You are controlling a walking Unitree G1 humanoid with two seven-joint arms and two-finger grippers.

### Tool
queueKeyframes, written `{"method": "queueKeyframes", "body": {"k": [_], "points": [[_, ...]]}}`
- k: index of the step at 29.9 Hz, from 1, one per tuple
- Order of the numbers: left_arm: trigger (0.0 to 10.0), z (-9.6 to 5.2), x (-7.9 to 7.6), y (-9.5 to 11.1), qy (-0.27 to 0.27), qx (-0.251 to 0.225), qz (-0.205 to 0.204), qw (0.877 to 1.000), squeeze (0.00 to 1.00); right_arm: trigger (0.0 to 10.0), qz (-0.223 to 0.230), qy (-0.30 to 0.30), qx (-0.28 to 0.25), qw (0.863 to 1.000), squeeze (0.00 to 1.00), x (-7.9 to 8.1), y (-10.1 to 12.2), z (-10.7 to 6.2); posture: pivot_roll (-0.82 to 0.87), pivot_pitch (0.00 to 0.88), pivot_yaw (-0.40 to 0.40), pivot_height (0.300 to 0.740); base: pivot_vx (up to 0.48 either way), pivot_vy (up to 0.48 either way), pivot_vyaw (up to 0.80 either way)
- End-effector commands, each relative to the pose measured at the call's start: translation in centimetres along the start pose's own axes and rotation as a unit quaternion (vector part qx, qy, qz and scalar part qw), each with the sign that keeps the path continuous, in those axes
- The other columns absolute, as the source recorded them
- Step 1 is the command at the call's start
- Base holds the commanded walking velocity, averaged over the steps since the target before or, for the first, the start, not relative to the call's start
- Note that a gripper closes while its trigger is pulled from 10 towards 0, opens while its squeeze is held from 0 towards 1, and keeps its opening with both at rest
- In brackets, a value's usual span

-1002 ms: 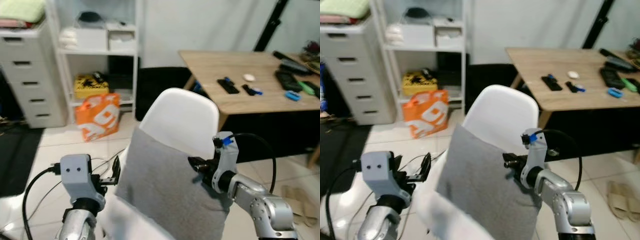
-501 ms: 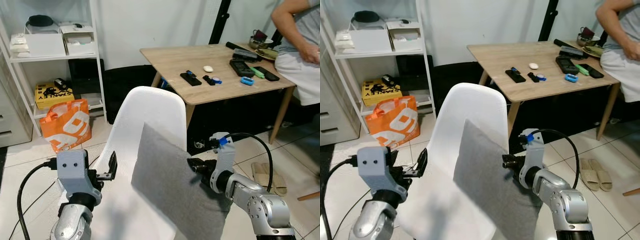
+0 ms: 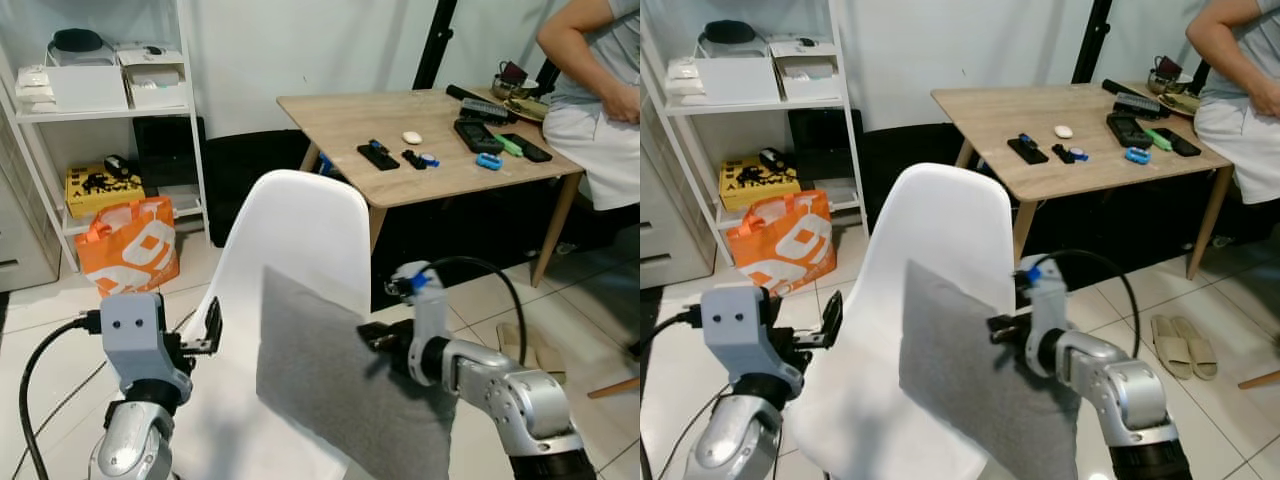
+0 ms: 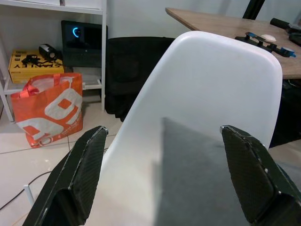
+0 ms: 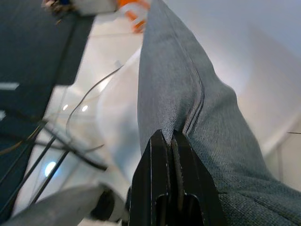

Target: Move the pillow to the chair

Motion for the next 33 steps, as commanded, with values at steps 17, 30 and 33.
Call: {"method": "queueKeyframes", "body": {"k": [17, 30, 33], "points": [[10.0, 0.0, 0.1, 0.9, -0.012, -0.001, -0.026, 1.000, 0.00, 10.0, -0.061, 0.030, 0.033, 0.997, 0.00, 1.6, 1.2, -0.5, -0.15, 0.040, -0.111, 0.601, 0.000, 0.000, 0.00], [10.0, 0.0, 0.2, 1.0, -0.015, 0.002, -0.028, 1.000, 0.00, 10.0, -0.134, -0.249, -0.095, 0.955, 0.00, -6.6, 8.4, -1.8, -0.15, 0.057, -0.103, 0.566, 0.000, 0.000, 0.00], [10.0, 0.0, 0.4, 1.1, -0.014, 0.004, -0.026, 1.000, 0.00, 10.0, -0.171, -0.399, -0.103, 0.895, 0.00, -10.5, 10.7, -4.3, -0.14, 0.065, -0.098, 0.566, 0.000, 0.000, 0.00]]}}
Point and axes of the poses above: a point about 5 cm out from each wrist's last joint towards the gripper, its own z axis pointing out of the wrist towards the gripper, its own y axis along the axis of the wrist's last joint, x = y × z, the point moved 1 cm from there along z, pointing out of the wrist towards the gripper, and after that the axes turned 10 degrees about z, right-handed, at the moved point
